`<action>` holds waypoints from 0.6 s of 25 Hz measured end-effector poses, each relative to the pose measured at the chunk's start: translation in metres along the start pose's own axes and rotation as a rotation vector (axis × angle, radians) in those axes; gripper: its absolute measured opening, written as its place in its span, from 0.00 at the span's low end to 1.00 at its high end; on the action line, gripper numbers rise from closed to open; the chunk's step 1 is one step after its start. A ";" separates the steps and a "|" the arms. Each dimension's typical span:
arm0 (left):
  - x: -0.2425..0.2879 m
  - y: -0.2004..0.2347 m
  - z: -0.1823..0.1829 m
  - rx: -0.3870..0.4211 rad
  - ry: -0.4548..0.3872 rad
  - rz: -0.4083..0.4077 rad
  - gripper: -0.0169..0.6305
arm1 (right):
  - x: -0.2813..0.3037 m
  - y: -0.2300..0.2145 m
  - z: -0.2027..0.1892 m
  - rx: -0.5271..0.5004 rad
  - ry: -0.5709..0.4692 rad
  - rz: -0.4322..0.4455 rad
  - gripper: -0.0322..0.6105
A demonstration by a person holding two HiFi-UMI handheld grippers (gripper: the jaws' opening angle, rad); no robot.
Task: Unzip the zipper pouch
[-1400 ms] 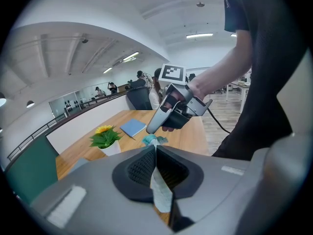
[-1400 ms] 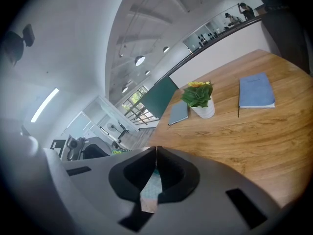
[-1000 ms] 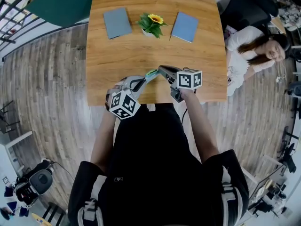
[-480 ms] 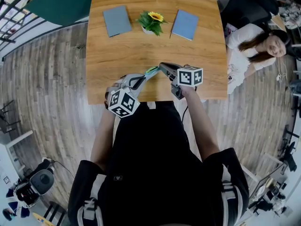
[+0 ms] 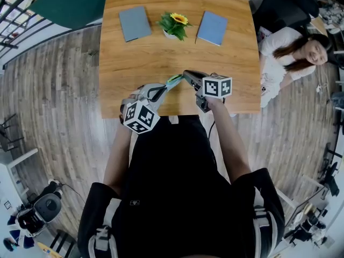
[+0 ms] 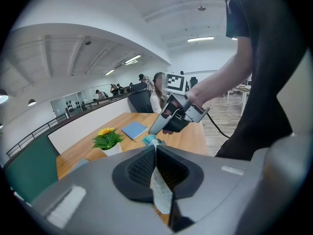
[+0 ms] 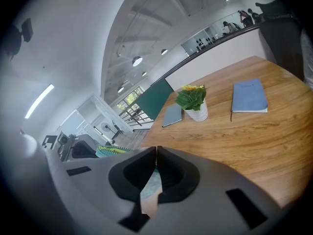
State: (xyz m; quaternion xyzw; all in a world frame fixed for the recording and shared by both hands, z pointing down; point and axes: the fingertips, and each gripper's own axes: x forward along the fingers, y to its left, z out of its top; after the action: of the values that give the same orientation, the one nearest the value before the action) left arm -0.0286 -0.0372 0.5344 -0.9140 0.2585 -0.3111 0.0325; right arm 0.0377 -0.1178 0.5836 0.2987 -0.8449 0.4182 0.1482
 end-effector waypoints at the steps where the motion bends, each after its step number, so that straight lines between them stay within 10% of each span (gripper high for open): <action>1: -0.001 0.001 0.000 -0.003 -0.002 0.001 0.04 | 0.000 0.000 0.001 0.002 -0.002 0.004 0.06; 15: -0.007 0.000 0.005 -0.002 -0.021 -0.011 0.04 | -0.003 -0.005 0.003 -0.006 -0.019 -0.034 0.07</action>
State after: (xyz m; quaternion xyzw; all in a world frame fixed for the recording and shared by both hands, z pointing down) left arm -0.0301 -0.0340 0.5263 -0.9186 0.2535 -0.3015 0.0326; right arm 0.0435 -0.1216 0.5833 0.3168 -0.8424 0.4100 0.1482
